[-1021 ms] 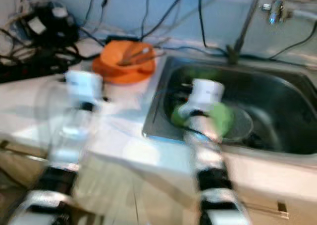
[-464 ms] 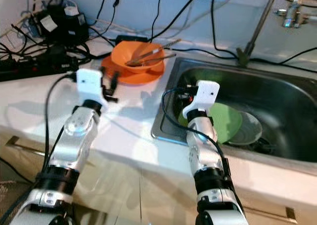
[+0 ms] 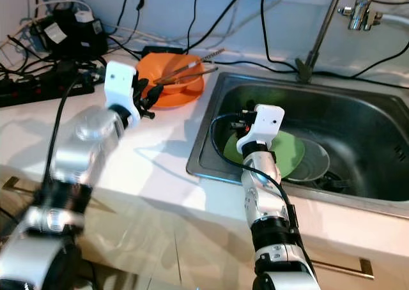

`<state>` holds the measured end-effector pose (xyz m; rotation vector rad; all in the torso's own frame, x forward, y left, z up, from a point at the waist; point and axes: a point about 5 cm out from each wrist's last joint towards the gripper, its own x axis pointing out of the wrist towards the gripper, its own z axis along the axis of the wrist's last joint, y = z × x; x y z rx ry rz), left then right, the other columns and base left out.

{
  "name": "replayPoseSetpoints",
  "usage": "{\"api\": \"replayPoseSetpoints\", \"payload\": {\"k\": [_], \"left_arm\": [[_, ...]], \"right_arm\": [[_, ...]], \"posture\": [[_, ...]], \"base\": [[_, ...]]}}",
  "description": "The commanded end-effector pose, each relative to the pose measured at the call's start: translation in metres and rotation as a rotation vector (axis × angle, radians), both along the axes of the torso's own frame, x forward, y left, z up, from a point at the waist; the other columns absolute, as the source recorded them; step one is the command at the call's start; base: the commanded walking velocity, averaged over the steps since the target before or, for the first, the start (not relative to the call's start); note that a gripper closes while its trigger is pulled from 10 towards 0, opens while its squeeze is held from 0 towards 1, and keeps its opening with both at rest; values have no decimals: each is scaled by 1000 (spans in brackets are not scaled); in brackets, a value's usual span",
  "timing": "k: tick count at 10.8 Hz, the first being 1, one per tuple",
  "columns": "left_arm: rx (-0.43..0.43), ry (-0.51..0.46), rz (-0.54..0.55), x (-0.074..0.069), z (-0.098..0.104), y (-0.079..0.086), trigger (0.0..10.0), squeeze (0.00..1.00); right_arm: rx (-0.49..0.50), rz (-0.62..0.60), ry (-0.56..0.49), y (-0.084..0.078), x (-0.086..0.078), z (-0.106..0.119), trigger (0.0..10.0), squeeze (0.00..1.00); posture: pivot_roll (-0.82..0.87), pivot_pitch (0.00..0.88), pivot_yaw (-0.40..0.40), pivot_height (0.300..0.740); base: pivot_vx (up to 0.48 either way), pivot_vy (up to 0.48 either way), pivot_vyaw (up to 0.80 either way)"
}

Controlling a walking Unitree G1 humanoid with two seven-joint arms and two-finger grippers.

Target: Kitchen organization

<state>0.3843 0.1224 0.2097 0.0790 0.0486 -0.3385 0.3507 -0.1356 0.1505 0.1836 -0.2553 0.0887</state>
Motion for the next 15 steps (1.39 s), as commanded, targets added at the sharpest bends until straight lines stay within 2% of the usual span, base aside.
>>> {"api": "replayPoseSetpoints", "payload": {"k": [1, 3, 9, 13, 15], "left_arm": [[18, 66, -6, 3, -5, 2, 10000, 0], [40, 138, 52, 13, -9, 10, 10000, 0], [13, 145, 82, 27, 0, 17, 10000, 0], [22, 152, 94, 32, 0, 20, 10000, 0], [28, 144, 87, 34, 3, 19, 10000, 0]], "right_arm": [[1, 0, 4, 1, -1, 0, 10000, 0], [4, -6, 5, -1, -9, -4, 10000, 0], [15, -1, 31, 5, -34, -8, 10000, 0], [13, -32, 32, -3, -51, -1, 10000, 0], [5, -39, 39, -5, -54, 2, 10000, 0]], "posture": [[174, 34, 20, 740], [166, 65, 35, 740], [118, 148, 55, 740], [79, 193, 76, 740], [72, 198, 81, 740]], "base": [[0, 0, 0], [0, 0, 0], [0, 0, 0], [0, 0, 0], [0, 0, 0]]}}
